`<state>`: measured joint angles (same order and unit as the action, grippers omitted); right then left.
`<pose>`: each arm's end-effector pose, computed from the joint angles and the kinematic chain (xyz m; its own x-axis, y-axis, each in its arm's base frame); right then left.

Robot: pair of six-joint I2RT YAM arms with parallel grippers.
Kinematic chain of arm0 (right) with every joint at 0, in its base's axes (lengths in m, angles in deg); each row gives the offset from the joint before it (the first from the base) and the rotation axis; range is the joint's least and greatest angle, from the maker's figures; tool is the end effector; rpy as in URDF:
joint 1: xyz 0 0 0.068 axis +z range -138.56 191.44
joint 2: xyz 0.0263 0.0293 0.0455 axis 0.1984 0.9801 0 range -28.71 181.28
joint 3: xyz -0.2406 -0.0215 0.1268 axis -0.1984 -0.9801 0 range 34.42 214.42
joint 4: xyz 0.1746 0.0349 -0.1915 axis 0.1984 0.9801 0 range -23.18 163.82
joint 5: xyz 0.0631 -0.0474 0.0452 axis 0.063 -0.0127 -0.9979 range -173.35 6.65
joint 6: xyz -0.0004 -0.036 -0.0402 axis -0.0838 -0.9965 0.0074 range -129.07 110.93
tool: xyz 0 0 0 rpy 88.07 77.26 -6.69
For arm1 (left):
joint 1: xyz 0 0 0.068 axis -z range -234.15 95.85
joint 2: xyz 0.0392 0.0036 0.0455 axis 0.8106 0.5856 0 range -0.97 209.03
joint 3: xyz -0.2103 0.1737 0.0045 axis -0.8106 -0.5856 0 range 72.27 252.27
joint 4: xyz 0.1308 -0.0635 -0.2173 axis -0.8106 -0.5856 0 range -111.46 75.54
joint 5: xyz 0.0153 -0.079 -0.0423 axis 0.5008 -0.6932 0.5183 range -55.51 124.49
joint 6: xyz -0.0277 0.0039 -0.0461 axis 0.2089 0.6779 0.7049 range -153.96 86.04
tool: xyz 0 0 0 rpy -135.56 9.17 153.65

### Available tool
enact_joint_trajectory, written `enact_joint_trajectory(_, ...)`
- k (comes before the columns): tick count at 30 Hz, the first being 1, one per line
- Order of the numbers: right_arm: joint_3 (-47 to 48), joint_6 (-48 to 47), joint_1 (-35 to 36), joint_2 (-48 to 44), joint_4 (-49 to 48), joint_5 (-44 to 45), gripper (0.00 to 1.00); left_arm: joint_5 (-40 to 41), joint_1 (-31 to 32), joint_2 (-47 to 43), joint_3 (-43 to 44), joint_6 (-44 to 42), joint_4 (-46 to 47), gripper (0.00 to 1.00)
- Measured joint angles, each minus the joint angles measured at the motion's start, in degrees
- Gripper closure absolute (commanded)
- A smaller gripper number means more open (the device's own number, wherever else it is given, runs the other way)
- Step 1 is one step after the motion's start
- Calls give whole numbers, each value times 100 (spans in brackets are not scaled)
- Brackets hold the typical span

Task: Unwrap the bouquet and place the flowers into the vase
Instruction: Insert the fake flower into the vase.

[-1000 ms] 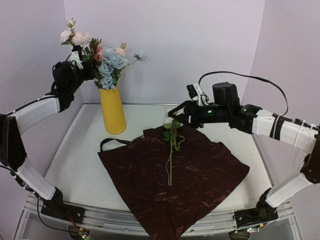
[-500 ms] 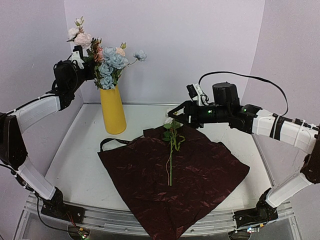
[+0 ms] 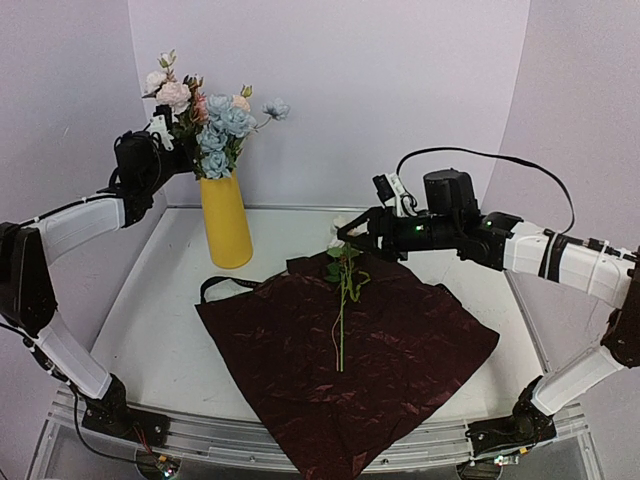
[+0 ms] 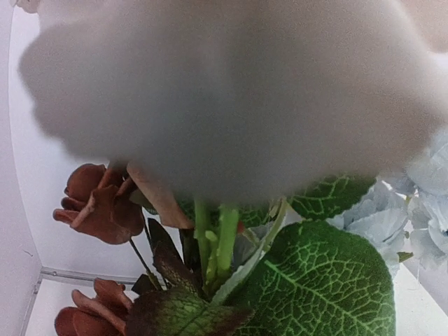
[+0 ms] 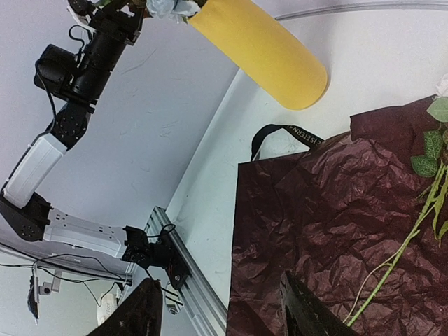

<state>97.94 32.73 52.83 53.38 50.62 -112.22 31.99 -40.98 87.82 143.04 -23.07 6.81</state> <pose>0.2437 0.2378 0.3494 -0.6504 0.2050 -0.7314 -0.6806 0.2703 0.6809 0.3653 -0.0870 0.3649 0.0032 -0.1947 -0.9809 0.2757 0.9430 -0.1863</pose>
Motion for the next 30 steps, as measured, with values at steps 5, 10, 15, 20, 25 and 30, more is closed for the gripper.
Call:
enact_joint_trajectory(5, -44, 0, 0, -6, 0, 0, 42, -72, 2, 52, -41, 95, -124, 83)
enact_joint_trajectory(10, -45, 0, 0, -6, 0, 0, 42, -98, 0, 55, -169, 125, -321, 75)
enact_joint_trajectory(15, -45, 2, 0, -6, 0, -2, 42, -98, 2, 39, -191, 116, -466, 66)
enact_joint_trajectory(20, -45, 16, 0, -6, 0, -4, 42, -86, 2, -111, -235, 149, -642, 55)
enact_joint_trajectory(25, -45, 85, 0, 2, 23, 27, 41, -56, 2, -472, -423, 268, -977, 48)
enact_joint_trajectory(30, -45, 188, 0, 136, 308, 168, 41, 30, 2, -777, -550, 317, -1358, 46)
